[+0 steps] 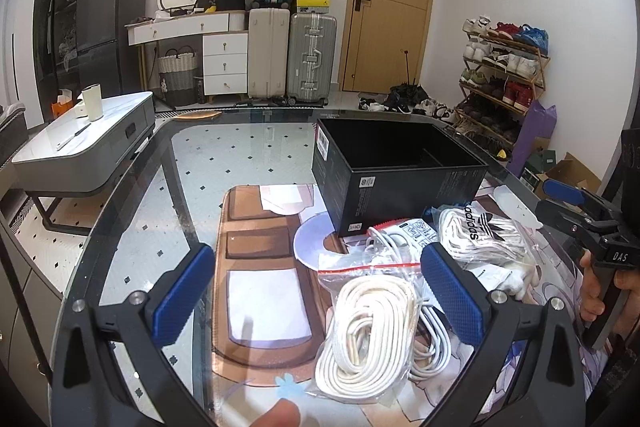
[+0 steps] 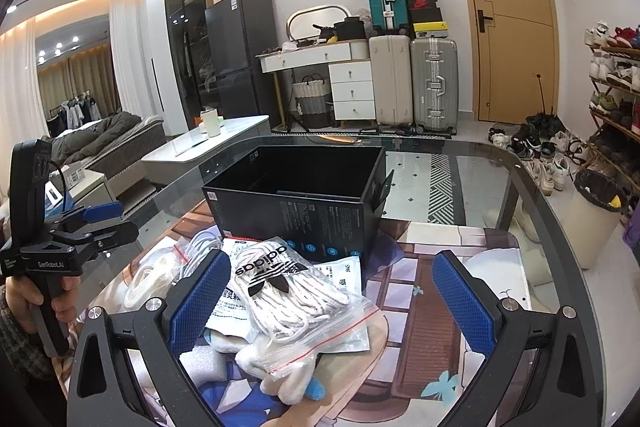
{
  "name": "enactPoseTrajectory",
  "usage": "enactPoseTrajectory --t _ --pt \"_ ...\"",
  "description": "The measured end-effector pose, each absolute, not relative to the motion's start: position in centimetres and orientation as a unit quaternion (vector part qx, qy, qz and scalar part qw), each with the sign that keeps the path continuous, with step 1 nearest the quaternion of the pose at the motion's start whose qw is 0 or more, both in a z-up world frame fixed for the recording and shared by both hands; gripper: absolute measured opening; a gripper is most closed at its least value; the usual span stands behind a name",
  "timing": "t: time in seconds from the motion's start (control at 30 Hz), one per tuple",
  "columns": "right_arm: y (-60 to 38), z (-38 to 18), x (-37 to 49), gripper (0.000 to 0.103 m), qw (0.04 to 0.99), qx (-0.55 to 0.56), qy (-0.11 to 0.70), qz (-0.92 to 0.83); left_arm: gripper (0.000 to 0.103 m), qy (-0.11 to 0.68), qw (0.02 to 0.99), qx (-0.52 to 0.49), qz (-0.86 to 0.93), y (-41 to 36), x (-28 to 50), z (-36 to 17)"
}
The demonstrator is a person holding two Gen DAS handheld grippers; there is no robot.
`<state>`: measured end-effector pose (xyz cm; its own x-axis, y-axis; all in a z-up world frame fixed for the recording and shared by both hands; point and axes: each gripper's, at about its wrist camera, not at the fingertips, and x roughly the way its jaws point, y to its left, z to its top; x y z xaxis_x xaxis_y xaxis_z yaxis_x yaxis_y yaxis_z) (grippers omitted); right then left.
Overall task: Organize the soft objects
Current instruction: 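Move right tool to the adidas lace bag while left tool approaches the white rope bag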
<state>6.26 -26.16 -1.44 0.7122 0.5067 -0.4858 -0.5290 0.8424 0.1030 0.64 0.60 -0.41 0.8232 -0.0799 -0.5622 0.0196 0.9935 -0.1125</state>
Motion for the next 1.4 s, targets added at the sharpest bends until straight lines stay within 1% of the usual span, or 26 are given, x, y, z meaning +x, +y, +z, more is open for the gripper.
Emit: enactPoseTrajectory --t 0.27,0.5,0.77,1.1,1.4 --pt "-23.9 -1.4 6.8 0.103 0.899 -0.072 0.303 0.309 0.103 0.334 0.942 -0.031 -0.024 -1.1 0.9 -1.2" --pt "-23.2 -1.5 7.3 0.103 0.893 -0.083 0.317 0.307 0.103 0.352 0.935 -0.015 -0.027 -1.8 1.1 -1.1" --pt "-21.9 -1.7 7.7 0.103 0.880 -0.119 0.335 0.317 0.103 0.386 0.922 -0.004 -0.025 -2.1 1.3 -1.8" --pt "-20.3 -2.2 8.6 0.103 0.868 -0.149 0.348 0.322 0.103 0.425 0.905 -0.015 -0.026 -1.9 2.2 -3.1" --pt "-19.3 -3.0 9.5 0.103 0.851 -0.176 0.370 0.327 0.103 0.442 0.896 -0.020 -0.026 -1.8 2.9 -4.1"
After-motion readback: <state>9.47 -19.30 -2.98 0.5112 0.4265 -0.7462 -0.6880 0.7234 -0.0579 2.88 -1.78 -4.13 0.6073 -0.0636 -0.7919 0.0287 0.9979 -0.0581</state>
